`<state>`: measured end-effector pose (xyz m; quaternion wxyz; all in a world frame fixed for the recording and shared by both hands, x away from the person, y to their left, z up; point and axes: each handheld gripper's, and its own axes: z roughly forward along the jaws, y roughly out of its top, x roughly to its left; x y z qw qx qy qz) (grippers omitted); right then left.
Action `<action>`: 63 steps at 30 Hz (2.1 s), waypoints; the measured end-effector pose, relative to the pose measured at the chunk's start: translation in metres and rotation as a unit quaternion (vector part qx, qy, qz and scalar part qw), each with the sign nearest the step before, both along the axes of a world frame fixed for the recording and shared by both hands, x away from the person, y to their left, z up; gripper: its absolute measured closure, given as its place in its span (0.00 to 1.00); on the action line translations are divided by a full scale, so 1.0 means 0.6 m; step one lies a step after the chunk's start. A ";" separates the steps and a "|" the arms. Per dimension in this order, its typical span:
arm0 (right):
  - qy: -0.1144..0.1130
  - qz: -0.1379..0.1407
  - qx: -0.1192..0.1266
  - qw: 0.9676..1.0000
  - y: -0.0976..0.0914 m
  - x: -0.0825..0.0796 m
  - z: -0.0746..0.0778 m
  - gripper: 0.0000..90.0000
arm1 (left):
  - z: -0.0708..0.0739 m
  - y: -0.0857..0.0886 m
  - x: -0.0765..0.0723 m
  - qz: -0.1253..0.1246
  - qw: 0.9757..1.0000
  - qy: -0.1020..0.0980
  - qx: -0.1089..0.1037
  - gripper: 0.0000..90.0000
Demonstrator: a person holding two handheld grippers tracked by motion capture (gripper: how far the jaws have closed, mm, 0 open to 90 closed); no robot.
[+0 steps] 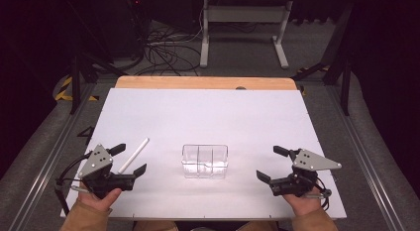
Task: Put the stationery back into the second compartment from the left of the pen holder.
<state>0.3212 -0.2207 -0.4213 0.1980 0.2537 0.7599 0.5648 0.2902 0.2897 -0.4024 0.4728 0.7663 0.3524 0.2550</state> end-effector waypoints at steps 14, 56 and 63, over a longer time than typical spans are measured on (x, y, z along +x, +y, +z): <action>-0.005 -0.019 -0.006 1.000 -0.034 -0.013 -0.040 0.04 | 0.018 -0.002 0.021 -0.011 1.000 0.014 0.024 0.12; -0.012 -0.008 -0.004 1.000 -0.028 -0.016 -0.039 0.07 | 0.004 0.008 0.124 0.072 0.979 0.167 0.087 0.24; -0.011 -0.003 -0.005 1.000 -0.027 -0.015 -0.040 0.07 | -0.005 0.008 0.142 0.086 0.975 0.168 0.119 0.25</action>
